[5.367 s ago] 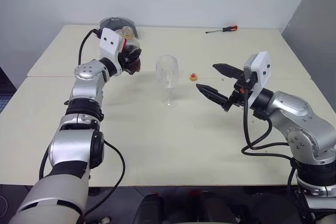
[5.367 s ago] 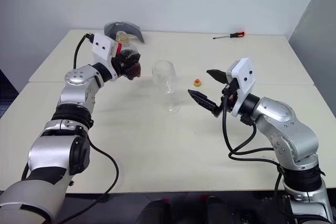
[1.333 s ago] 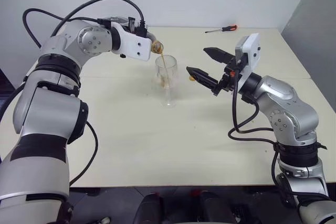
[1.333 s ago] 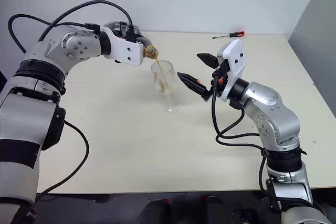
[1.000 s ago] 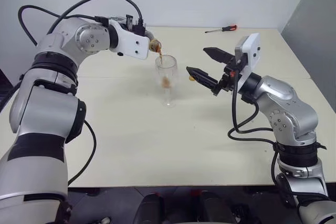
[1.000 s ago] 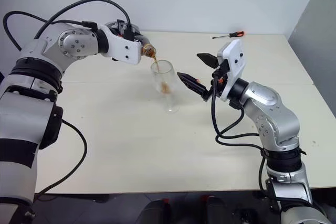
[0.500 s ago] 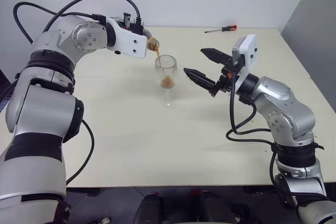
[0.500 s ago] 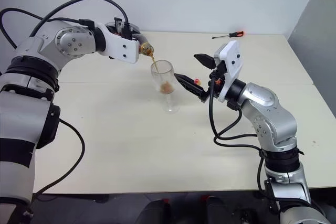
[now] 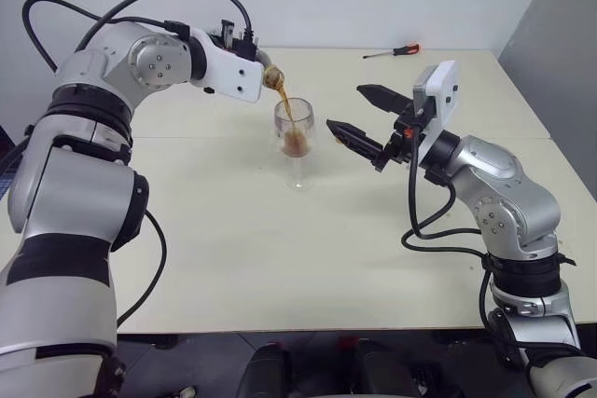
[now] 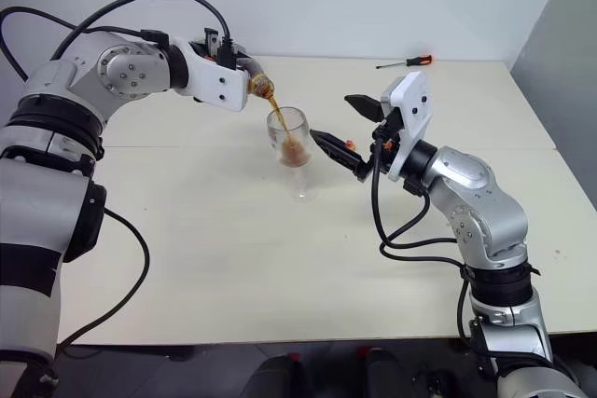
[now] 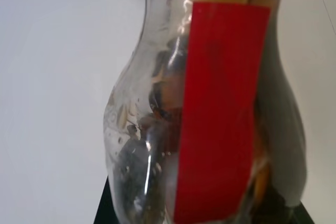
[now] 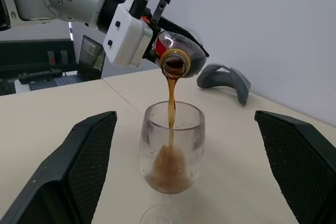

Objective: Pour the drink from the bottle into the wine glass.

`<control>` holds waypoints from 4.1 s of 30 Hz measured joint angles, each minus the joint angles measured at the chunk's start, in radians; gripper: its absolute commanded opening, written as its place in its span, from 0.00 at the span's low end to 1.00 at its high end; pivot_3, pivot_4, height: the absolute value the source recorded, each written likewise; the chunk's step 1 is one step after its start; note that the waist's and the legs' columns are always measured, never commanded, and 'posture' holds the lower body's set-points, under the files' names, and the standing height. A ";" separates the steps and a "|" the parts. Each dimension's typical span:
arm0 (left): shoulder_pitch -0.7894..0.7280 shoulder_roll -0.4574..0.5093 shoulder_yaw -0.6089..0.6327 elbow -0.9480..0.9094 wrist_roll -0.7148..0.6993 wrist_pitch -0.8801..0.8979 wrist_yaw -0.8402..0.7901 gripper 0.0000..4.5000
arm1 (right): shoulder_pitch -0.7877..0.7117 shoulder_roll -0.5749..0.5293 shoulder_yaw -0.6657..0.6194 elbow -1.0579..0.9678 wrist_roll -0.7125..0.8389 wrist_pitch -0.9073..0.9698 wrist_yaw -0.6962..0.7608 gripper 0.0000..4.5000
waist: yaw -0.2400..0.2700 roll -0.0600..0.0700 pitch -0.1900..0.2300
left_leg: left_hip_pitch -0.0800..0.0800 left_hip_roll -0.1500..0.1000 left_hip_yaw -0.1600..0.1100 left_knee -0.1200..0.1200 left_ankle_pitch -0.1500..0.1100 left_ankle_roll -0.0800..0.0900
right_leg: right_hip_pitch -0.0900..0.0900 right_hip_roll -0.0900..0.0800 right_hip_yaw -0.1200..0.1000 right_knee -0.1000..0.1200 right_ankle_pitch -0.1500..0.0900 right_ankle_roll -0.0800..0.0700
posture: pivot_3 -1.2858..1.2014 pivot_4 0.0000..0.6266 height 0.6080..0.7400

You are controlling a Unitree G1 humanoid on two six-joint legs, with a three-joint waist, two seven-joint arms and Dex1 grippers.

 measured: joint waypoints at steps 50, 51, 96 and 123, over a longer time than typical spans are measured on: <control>-0.034 0.000 -0.029 0.004 0.045 -0.005 0.042 0.25 | 0.000 0.009 0.002 0.000 -0.005 -0.001 0.002 1.00 | -0.007 0.000 0.000 | 0.000 0.000 0.000 0.000 0.000 0.000 | 0.000 0.000 0.000 0.001 0.000 0.000 | 0.52 0.24 1.00; -0.034 0.000 -0.029 0.004 0.046 -0.005 0.043 0.25 | 0.000 0.009 0.002 0.000 -0.005 -0.001 0.002 1.00 | -0.007 0.000 0.000 | 0.000 0.000 0.000 0.000 0.000 0.000 | -0.001 0.000 0.000 0.001 0.000 0.000 | 0.52 0.24 1.00; -0.044 0.000 -0.036 0.005 0.051 -0.004 0.061 0.25 | -0.005 -0.005 0.000 0.004 -0.007 -0.001 0.020 1.00 | -0.007 0.000 0.000 | 0.000 0.000 0.001 0.000 0.000 0.000 | -0.001 -0.001 0.000 0.002 0.000 0.000 | 0.52 0.24 1.00; -0.030 -0.018 0.002 0.006 -0.021 -0.007 -0.028 0.25 | -0.005 -0.006 0.000 0.009 -0.012 -0.002 0.020 1.00 | -0.007 0.000 0.000 | 0.000 0.000 0.001 0.000 0.000 0.000 | -0.001 -0.001 0.000 0.002 0.000 0.000 | 0.52 0.24 1.00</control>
